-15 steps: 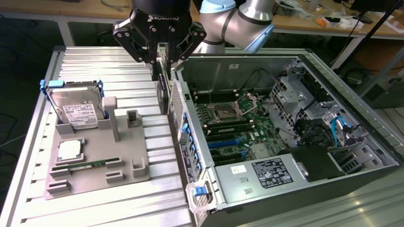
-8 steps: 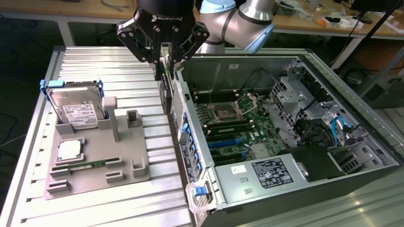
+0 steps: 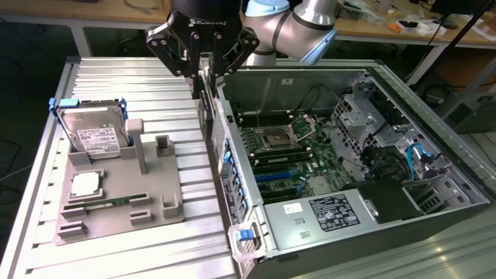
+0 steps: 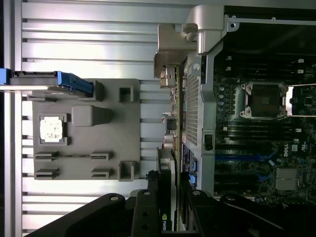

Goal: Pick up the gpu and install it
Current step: 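Pick up the gpu and move the gpu toward the slot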

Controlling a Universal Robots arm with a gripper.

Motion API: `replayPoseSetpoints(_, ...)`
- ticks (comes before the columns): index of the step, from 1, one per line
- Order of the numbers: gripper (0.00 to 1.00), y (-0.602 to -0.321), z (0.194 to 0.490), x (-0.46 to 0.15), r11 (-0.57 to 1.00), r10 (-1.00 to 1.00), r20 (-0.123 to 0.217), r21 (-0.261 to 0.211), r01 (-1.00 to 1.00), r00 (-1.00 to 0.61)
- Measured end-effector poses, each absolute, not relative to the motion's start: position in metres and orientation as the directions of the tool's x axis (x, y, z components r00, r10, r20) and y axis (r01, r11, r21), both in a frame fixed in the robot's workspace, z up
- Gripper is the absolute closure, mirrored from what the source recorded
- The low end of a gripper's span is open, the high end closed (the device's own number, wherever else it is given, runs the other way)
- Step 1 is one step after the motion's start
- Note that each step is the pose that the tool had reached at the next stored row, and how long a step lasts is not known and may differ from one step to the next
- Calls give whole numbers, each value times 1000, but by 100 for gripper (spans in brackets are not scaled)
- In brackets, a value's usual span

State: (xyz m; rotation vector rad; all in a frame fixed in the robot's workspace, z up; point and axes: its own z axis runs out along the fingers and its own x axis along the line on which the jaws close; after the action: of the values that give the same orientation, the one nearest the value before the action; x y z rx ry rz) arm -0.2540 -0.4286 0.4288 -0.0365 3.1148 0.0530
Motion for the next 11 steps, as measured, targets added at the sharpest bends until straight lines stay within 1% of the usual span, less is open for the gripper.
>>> replayPoseSetpoints(11,73,-429,429,-252,999,-23,-27,34,-24,-999)
